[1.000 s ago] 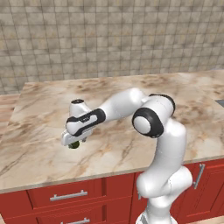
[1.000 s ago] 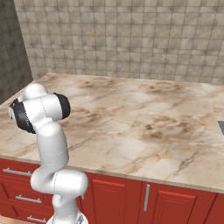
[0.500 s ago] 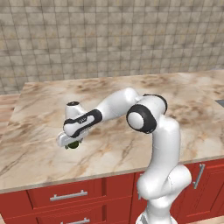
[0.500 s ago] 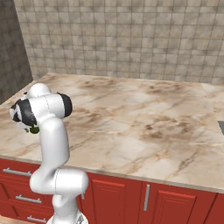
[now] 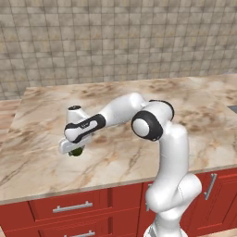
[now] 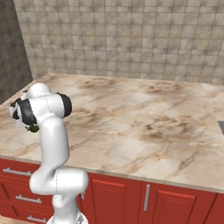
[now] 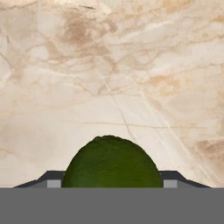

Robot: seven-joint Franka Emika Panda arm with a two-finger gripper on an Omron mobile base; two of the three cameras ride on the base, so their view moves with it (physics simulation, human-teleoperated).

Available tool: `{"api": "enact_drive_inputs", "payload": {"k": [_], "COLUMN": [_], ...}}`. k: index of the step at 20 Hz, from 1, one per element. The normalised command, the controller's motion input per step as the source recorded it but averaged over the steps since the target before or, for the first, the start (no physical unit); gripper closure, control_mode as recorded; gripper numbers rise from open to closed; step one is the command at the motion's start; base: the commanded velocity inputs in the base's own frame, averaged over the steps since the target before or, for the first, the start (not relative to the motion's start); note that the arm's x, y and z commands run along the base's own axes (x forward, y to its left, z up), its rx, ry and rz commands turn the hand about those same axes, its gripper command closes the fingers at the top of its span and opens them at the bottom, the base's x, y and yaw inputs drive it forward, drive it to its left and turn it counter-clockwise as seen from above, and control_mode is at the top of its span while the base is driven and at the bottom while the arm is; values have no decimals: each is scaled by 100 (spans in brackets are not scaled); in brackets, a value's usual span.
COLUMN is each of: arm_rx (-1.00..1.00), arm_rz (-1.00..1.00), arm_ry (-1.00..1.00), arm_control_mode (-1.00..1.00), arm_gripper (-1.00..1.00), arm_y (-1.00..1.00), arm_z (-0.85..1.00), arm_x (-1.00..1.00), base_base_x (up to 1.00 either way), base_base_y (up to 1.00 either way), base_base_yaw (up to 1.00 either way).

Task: Place the lime in the correct fridge rack based on whether it is a fruit or vegetable. Finally, close the fridge door.

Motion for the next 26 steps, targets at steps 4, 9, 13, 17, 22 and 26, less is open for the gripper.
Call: {"api": "enact_drive_inputs", "payload": {"k": [4,9,13,17,22,26], "arm_rx": [0,0,0,0,5,21], "arm_rz": [0,-2,0,0,-4,-17], "arm_ry": [0,-9,-20,-22,-16,-2], "arm_control_mode": [-100,-100,-100,-100,-100,-100], "arm_gripper": [100,100,100,100,100,100], "arm_y": [-4,-56,-100,-100,-100,-100], "arm_z": [5,42,45,46,53,78], "arm_x": [-24,-86,-100,-100,-99,-77], "base_base_x": [0,0,0,0,0,0], "base_base_y": [0,0,0,0,0,0], "base_base_yaw": [0,0,0,0,0,0]}}
